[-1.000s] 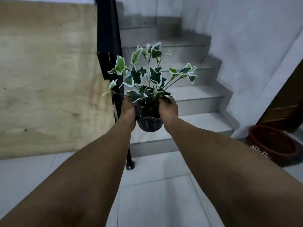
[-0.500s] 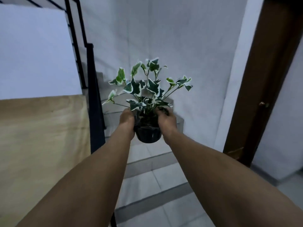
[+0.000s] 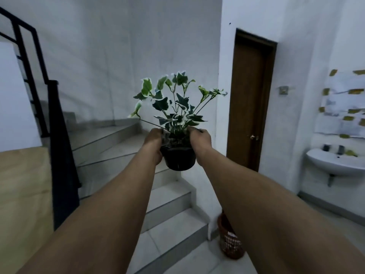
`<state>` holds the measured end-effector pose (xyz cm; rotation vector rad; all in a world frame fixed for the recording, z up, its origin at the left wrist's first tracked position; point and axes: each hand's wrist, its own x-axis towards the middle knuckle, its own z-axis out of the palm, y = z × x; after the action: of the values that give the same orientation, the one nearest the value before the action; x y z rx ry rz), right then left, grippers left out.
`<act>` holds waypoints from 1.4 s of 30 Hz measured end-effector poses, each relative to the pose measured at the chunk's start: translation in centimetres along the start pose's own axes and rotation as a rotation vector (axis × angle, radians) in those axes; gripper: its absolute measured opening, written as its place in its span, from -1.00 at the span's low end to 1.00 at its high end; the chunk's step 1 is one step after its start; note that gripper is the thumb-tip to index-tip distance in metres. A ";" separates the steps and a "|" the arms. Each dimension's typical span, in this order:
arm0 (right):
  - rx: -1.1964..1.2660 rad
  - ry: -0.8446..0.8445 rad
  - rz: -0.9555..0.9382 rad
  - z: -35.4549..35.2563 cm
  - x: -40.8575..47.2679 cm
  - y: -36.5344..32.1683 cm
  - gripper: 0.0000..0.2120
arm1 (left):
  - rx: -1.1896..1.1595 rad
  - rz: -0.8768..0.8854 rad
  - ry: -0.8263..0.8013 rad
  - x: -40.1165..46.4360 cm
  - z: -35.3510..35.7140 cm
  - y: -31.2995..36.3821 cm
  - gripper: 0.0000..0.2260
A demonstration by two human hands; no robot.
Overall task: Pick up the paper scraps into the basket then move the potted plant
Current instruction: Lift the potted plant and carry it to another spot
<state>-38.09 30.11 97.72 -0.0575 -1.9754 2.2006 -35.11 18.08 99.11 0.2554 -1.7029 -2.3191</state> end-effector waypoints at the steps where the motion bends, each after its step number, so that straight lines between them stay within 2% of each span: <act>1: -0.005 0.007 -0.008 -1.7 0.5 -0.5 -0.53 | -0.002 -0.013 -0.014 -0.1 1.6 -0.3 -0.70; 12: -0.035 0.088 -0.051 -14.9 8.0 -1.7 -0.66 | -0.028 -0.063 -0.099 1.4 15.7 -3.7 -0.77; 15: -0.037 0.126 -0.041 -17.6 10.7 -1.3 -0.55 | -0.038 -0.086 -0.159 3.0 19.3 -5.3 -0.77; 17: -0.032 0.156 -0.041 -19.2 12.9 -1.1 -0.55 | -0.039 -0.093 -0.188 4.3 21.6 -6.2 -0.75; 20: -0.002 0.198 -0.046 -21.2 16.5 -0.8 -0.52 | -0.006 -0.101 -0.237 7.2 24.9 -7.5 -0.74; 27: -0.040 0.429 -0.066 -26.6 26.0 -0.8 -0.41 | 0.053 -0.087 -0.455 15.6 34.6 -10.4 -0.79; 32: -0.081 0.565 -0.092 -31.7 29.9 -1.0 -0.37 | 0.089 -0.107 -0.563 24.1 44.3 -15.4 -0.61; 36: -0.114 0.697 -0.092 -37.1 32.4 -0.4 -0.42 | 0.110 -0.206 -0.675 20.5 48.6 -15.7 -0.70; 42: -0.184 0.821 -0.126 -46.5 34.5 -0.5 -0.48 | 0.108 -0.245 -0.808 18.7 57.7 -19.7 -0.73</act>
<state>-64.97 81.39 96.10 -0.7116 -1.6160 1.5293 -71.45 70.48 97.79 -0.5706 -2.2428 -2.7209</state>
